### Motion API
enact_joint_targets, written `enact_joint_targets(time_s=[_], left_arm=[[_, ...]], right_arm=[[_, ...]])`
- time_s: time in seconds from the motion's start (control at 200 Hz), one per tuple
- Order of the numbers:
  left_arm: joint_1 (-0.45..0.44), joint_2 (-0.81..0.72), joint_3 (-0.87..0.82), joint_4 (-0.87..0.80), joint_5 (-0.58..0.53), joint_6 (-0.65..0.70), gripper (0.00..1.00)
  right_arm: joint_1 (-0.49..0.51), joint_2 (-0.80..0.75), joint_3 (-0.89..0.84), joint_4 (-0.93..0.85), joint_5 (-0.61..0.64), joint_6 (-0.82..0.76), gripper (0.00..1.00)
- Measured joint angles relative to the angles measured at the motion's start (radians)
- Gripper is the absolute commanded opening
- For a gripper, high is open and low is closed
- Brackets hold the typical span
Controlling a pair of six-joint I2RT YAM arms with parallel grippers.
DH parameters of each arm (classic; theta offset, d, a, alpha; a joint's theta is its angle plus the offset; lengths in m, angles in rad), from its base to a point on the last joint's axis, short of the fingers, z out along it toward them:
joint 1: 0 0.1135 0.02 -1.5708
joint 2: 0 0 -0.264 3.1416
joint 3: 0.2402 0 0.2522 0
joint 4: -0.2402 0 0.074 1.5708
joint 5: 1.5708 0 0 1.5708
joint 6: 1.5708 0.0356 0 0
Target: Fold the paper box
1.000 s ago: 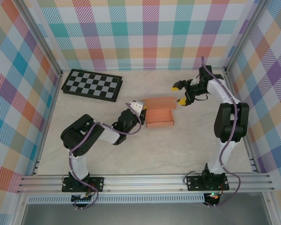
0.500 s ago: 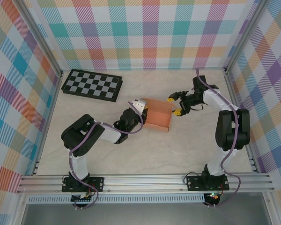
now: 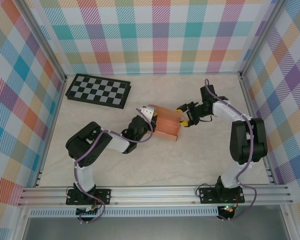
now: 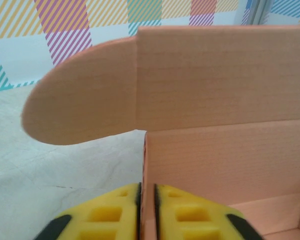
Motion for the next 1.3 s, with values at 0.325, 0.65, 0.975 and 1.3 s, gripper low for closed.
enact_joint_targets(time_s=[0.325,0.65,0.975,1.3], left_arm=[[-0.008,0.000,-0.033,-0.008,0.040,-0.039,0.45],[0.003,-0.073,-0.113,-0.003,0.190,-0.118,1.00],[0.014,-0.426,-0.178,-0.181,0.246,-0.143,1.00],[0.095,-0.729,-0.098,-0.654,0.113,-0.377,1.00]], right_arm=[[0.015,-0.039,-0.078,0.041,0.073,-0.009,0.37],[0.019,-0.079,-0.146,0.111,0.133,-0.014,0.32],[0.021,-0.079,-0.171,0.162,0.156,-0.012,0.30],[0.023,-0.079,-0.190,0.186,0.158,0.013,0.44]])
